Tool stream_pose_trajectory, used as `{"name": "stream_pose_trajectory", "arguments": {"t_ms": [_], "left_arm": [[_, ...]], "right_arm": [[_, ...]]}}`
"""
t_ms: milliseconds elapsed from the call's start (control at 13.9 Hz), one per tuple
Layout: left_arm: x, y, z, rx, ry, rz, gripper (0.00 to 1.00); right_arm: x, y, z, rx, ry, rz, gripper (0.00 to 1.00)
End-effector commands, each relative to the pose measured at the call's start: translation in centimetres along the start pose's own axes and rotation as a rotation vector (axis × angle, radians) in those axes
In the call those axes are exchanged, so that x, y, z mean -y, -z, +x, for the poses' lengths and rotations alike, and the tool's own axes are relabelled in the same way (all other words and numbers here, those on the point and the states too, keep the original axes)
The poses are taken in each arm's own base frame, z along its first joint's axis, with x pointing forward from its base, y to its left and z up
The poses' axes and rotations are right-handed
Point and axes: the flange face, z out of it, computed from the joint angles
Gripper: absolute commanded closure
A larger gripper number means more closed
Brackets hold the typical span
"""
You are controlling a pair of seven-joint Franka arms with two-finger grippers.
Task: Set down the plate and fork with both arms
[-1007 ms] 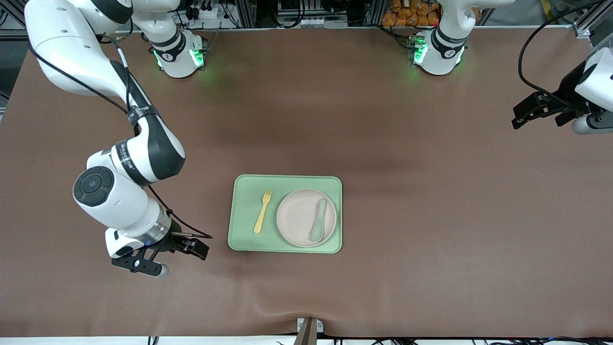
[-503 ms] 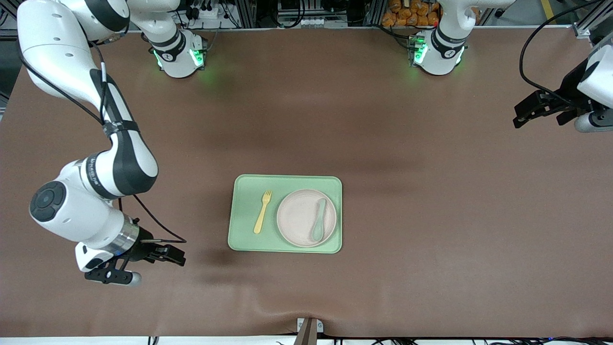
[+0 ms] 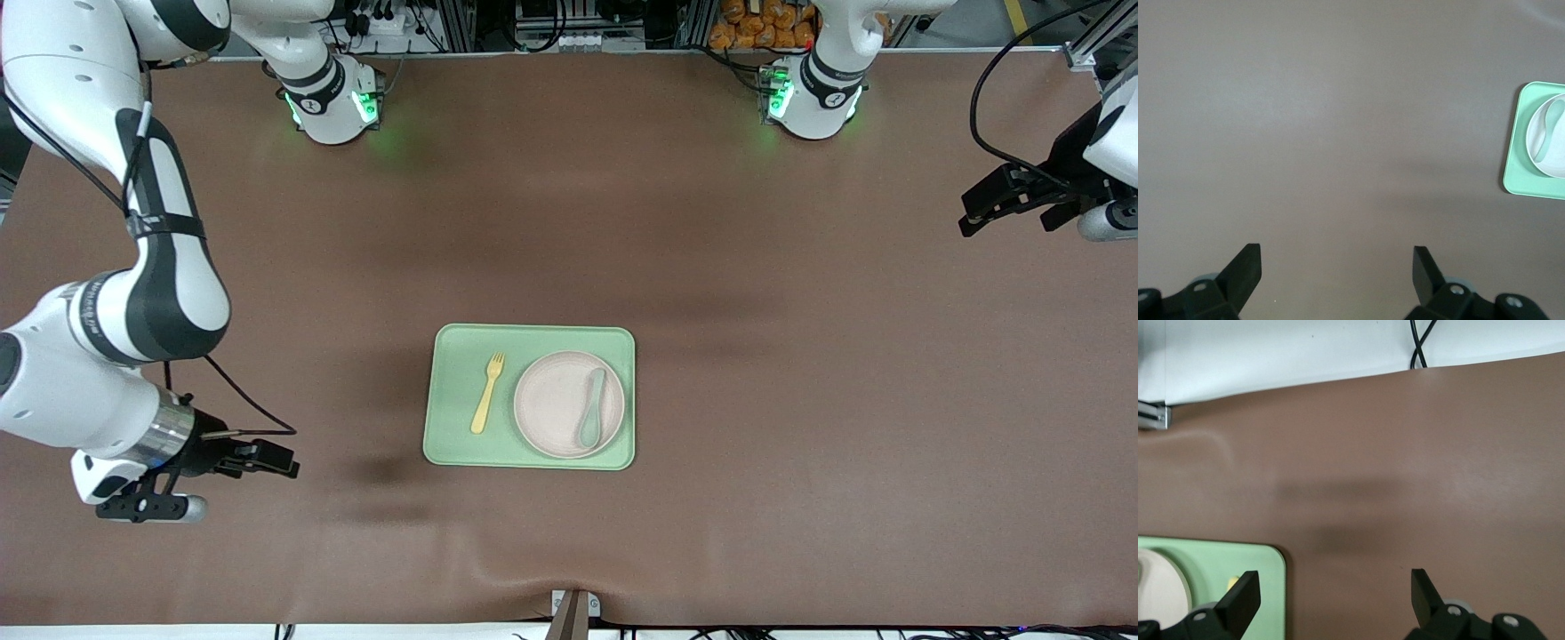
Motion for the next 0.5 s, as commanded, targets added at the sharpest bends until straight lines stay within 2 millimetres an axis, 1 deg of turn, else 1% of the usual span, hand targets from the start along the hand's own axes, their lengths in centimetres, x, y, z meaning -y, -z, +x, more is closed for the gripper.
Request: {"name": "stream_pose_trajectory", "arguments": {"t_ms": [0, 72, 216, 288, 432], "left_arm": [[0.4, 0.7, -0.3, -0.01, -0.013, 0.02, 0.0], [0.6, 0.7, -0.2, -0.01, -0.012, 0.02, 0.0], [0.6, 0.7, -0.2, -0.01, -0.013, 0.02, 0.0], [0.6, 0.7, -0.2, -0.009, -0.012, 0.02, 0.0], [0.6, 0.6, -0.2, -0.007, -0.013, 0.021, 0.0]], "right_arm": [[-2.6, 2.9, -1.3, 0.045, 0.037, 0.024, 0.0], [-3.0, 3.8, -1.7, 0.05, 0.031, 0.04, 0.0], [-3.7, 4.6, -2.7, 0.061, 0.052, 0.032, 0.0], [-4.2, 5.7, -3.3, 0.058, 0.051, 0.021, 0.0], [-3.7, 6.9, -5.0, 0.068, 0.047, 0.013, 0.0]]}}
